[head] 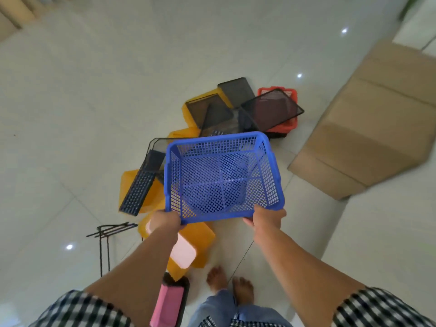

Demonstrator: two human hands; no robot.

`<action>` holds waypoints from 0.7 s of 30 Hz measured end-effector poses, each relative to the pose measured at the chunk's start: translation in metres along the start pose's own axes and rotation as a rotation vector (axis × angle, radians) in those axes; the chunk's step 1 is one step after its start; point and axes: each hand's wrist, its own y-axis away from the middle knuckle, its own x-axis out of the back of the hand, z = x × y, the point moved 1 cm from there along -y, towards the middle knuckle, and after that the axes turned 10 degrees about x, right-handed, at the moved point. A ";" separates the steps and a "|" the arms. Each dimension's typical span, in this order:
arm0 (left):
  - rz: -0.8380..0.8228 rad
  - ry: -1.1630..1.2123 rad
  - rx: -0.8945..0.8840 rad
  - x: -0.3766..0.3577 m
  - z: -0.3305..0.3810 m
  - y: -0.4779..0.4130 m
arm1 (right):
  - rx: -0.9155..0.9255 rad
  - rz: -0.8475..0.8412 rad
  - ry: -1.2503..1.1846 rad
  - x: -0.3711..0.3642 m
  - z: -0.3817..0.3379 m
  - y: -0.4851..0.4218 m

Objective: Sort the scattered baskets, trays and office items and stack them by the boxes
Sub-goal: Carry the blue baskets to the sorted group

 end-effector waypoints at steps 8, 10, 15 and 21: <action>-0.207 -0.096 -0.121 -0.096 0.101 0.054 | 0.018 0.073 -0.232 0.004 -0.077 -0.045; -0.233 -0.126 -0.185 -0.131 0.128 0.073 | 0.052 0.099 -0.293 0.006 -0.103 -0.065; -0.321 -0.161 -0.325 -0.234 0.198 0.128 | 0.147 0.170 -0.396 0.029 -0.181 -0.140; -0.308 -0.336 -0.498 -0.380 0.267 0.179 | 0.105 0.247 -0.463 0.069 -0.278 -0.243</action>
